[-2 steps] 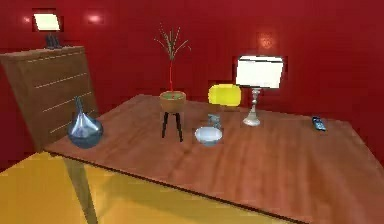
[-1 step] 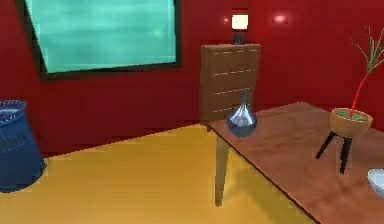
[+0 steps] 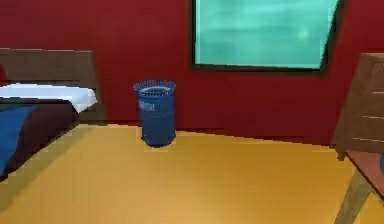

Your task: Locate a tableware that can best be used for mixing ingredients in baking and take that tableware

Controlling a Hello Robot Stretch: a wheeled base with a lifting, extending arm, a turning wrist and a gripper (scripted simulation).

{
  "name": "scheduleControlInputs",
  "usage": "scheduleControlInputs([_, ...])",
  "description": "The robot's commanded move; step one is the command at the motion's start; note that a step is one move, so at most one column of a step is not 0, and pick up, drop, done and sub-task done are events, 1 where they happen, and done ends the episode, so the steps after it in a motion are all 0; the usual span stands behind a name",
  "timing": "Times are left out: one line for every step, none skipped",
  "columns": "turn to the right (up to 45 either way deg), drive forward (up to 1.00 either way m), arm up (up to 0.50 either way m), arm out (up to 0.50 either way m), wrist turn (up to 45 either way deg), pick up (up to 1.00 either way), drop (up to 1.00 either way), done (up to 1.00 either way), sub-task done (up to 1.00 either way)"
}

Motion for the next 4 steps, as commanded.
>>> scheduleControlInputs([45.0,0.0,0.0,0.0,0.0,0.0,0.0,0.0,0.0])
scheduleControlInputs([45.0,0.0,0.0,0.0,0.0,0.0,0.0,0.0,0.0])
scheduleControlInputs([45.0,0.0,0.0,0.0,0.0,0.0,0.0,0.0,0.0])
scheduleControlInputs([9.0,0.0,0.0,0.0,0.0,0.0,0.0,0.0,0.0])
